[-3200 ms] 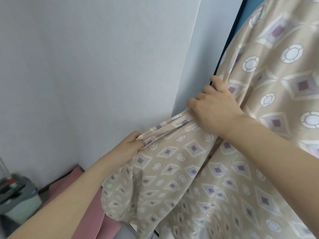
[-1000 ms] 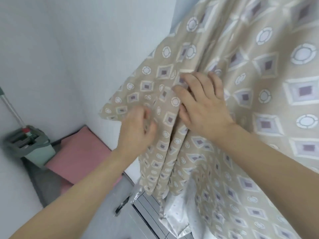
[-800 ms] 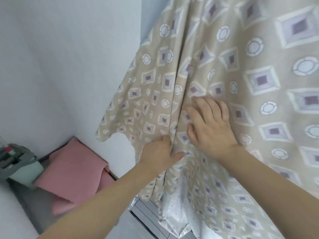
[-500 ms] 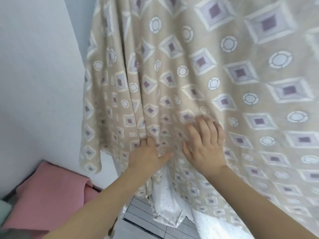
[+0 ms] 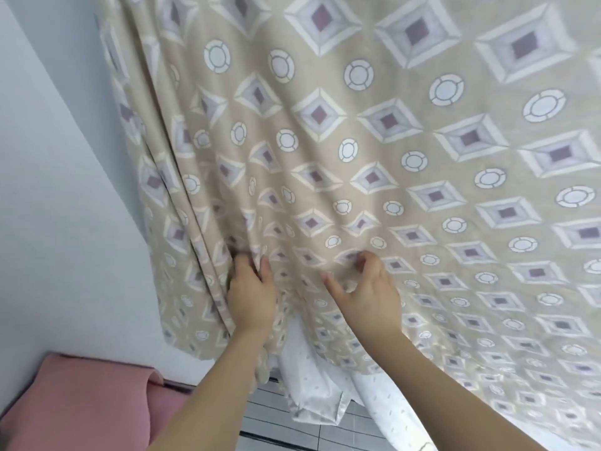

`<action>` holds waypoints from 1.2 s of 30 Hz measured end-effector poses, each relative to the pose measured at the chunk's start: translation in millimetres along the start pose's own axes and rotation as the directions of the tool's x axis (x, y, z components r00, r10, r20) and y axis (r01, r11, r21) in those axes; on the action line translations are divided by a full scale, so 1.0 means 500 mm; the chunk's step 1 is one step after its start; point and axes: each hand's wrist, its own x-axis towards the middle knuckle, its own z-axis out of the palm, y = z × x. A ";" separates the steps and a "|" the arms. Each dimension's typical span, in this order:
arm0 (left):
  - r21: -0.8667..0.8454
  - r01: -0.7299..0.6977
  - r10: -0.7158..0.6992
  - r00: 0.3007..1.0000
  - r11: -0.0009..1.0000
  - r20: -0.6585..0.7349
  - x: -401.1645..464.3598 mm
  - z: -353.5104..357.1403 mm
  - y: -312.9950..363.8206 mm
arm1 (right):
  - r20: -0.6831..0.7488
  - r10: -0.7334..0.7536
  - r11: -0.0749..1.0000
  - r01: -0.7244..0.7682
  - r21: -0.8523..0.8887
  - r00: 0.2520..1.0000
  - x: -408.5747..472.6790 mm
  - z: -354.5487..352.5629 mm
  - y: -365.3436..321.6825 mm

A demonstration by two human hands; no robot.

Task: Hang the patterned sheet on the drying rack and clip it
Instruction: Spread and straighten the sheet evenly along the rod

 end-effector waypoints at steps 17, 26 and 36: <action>0.185 -0.470 0.450 0.882 0.863 0.142 -0.005 -0.083 -0.112 | 0.245 -0.144 0.926 0.218 -0.309 0.959 0.123 -0.022 -0.137; 0.318 -0.320 0.221 0.924 0.893 0.311 0.006 -0.107 -0.104 | 0.264 -0.164 0.960 0.215 -0.181 0.951 0.105 -0.027 -0.158; 0.502 -0.380 0.186 0.900 0.777 0.393 0.107 -0.228 0.155 | 0.038 -0.600 0.787 0.598 -0.150 0.799 0.150 -0.200 -0.312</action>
